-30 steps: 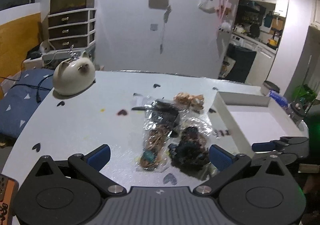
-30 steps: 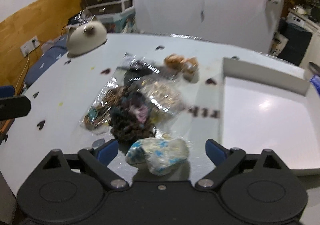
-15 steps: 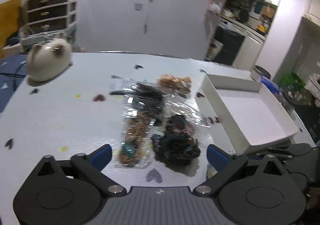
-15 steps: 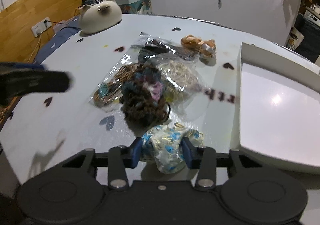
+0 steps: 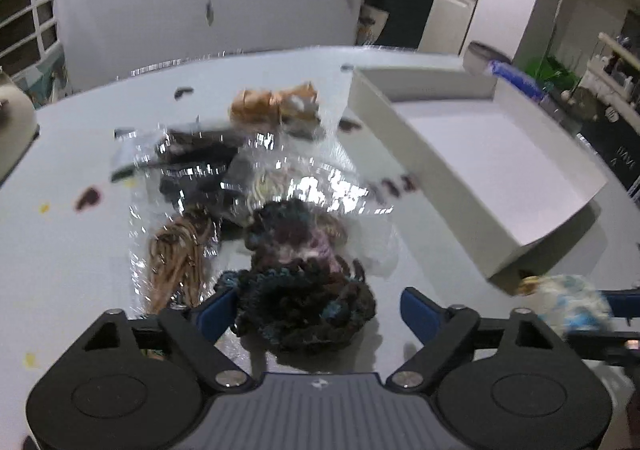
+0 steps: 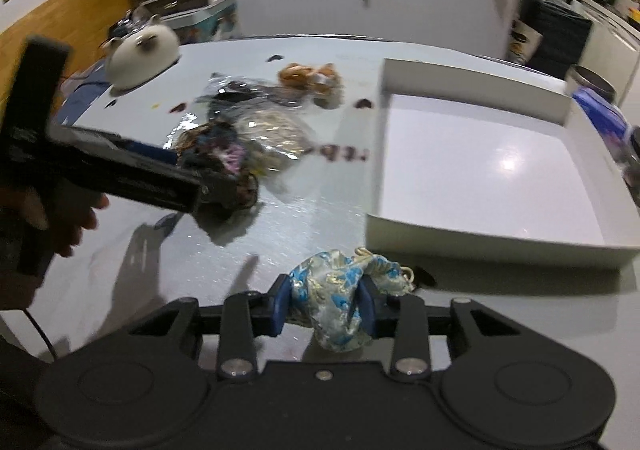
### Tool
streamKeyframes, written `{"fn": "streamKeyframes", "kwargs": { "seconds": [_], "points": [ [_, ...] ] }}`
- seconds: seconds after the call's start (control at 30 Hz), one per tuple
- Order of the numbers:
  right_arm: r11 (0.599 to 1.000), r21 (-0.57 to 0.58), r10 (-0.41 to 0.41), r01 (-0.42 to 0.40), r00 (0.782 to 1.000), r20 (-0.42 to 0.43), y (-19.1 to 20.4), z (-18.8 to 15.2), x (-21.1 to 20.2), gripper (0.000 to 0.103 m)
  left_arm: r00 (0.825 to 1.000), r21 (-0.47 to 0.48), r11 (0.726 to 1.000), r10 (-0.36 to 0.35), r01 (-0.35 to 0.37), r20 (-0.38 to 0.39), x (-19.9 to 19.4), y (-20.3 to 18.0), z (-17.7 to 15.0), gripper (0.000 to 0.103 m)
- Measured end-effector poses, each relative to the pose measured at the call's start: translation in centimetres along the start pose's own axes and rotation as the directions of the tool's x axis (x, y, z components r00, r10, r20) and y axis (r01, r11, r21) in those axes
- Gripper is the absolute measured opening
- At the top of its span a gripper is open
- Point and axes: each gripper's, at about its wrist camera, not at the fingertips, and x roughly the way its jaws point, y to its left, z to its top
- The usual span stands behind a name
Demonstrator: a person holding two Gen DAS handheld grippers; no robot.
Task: Organize soft objects
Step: 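Grasp the crocheted scrunchie bundle with the left gripper while the right gripper holds the pouch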
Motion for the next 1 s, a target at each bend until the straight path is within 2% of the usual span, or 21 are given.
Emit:
{"fn": "streamKeyframes", "kwargs": {
  "seconds": [0.13, 0.33, 0.6, 0.63, 0.7, 0.73, 0.83, 1.0],
  "points": [
    [0.999, 0.041, -0.034, 0.035, 0.999, -0.010, -0.9, -1.0, -0.5, 0.037, 0.999, -0.051, 0.998, 0.026, -0.027, -0.018, 1.5, 0.5, -0.2, 0.065],
    [0.996, 0.071, -0.051, 0.052, 0.999, -0.013, -1.4, -1.6, -0.8, 0.037, 1.000, -0.064, 0.998, 0.023, -0.022, 0.010, 0.7, 0.2, -0.6, 0.047],
    [0.999, 0.042, -0.028, 0.028, 1.000, 0.009, -0.9, -1.1, -0.8, 0.037, 1.000, -0.114, 0.993, 0.007, -0.005, 0.017, -1.4, 0.1, -2.1, 0.036],
    [0.999, 0.035, -0.024, 0.024, 1.000, 0.015, -0.9, -1.0, -0.8, 0.037, 1.000, -0.120, 0.993, 0.006, -0.004, 0.019, -1.7, 0.1, -2.3, 0.021],
    [1.000, 0.023, -0.021, 0.020, 0.999, 0.032, -0.9, -0.8, -1.1, 0.037, 1.000, -0.132, 0.991, 0.005, 0.000, 0.030, -2.3, -0.1, -2.6, 0.014],
    [1.000, 0.016, -0.023, 0.022, 0.999, 0.046, -1.0, -0.7, -1.3, 0.037, 0.999, -0.142, 0.990, 0.011, -0.005, 0.040, -2.8, -0.1, -2.7, 0.005],
    [0.999, 0.009, -0.033, 0.032, 0.996, 0.087, -1.8, 0.0, -2.0, 0.037, 0.997, -0.178, 0.984, 0.031, -0.019, 0.068, -3.9, -0.3, -2.6, 0.000],
    [1.000, 0.005, -0.010, 0.010, 0.992, 0.130, -4.2, 1.1, -3.1, 0.037, 0.993, -0.225, 0.973, 0.078, -0.057, 0.089, -4.9, -1.4, -2.3, 0.000]
  ]
}}
